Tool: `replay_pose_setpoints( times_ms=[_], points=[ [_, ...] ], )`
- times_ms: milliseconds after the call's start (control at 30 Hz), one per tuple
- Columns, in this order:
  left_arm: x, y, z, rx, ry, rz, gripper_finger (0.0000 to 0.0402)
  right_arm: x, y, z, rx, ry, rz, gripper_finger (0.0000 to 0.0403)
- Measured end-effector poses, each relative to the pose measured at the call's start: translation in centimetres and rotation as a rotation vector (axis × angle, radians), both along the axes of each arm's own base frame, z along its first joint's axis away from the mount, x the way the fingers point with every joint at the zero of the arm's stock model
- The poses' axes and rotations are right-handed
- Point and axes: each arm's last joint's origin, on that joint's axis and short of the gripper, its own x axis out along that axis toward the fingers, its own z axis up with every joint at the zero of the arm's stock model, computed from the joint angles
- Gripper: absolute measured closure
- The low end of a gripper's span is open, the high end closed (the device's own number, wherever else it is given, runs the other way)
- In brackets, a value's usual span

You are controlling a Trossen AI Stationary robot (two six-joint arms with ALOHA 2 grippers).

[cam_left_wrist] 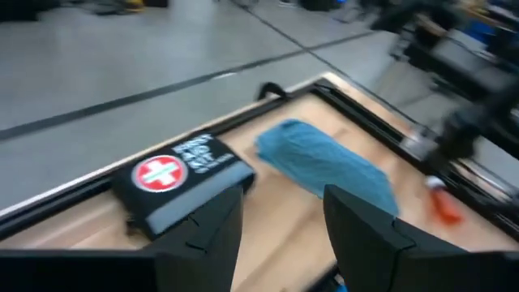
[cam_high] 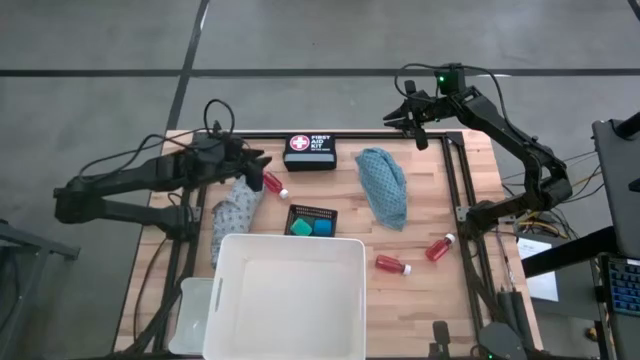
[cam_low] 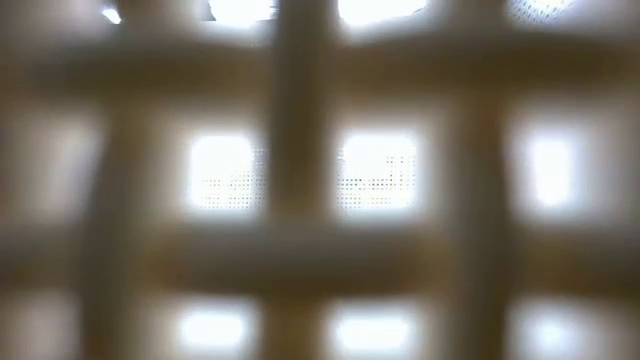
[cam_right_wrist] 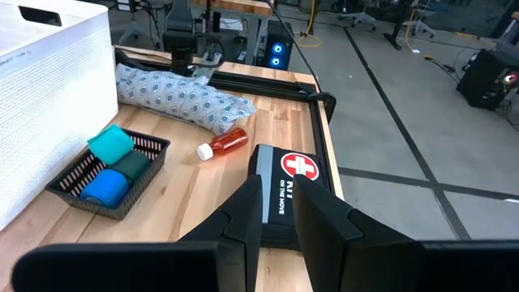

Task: Pick & Place Medicine items
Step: Put the top left red medicine bottle into the white bin

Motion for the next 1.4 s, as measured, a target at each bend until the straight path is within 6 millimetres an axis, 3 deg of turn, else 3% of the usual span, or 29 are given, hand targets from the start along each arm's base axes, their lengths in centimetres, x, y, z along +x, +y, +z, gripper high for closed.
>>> replay_pose_setpoints(
  times_ms=[367, 700, 800, 1000, 1167, 1400],
  points=[
    [0.8, 3.4, -0.7, -0.048, -0.02, 0.187, 0.0221, 0.0, 0.0, 0.0, 0.0, 0.0, 0.0, 0.0335],
    [0.9, 5.5, -1.6, -0.103, -0.022, 0.283, 0.0183, 0.0, 0.0, 0.0, 0.0, 0.0, 0.0, 0.0335],
    [0.2, 5.9, -2.4, -0.25, -0.028, 0.367, 0.0172, 0.0, 0.0, 0.0, 0.0, 0.0, 0.0, 0.0335],
    [-0.8, 6.2, -4.9, -0.711, -0.069, 0.64, 0.017, 0.0, 0.0, 0.0, 0.0, 0.0, 0.0, 0.0335],
    [0.5, 6.6, -6.2, -0.921, 0.013, 0.705, 0.017, 0.0, 0.0, 0.0, 0.0, 0.0, 0.0, 0.0335],
    [2.7, 8.7, -8.1, -1.141, 0.151, 0.771, 0.0175, 0.0, 0.0, 0.0, 0.0, 0.0, 0.0, 0.0335]
  ],
)
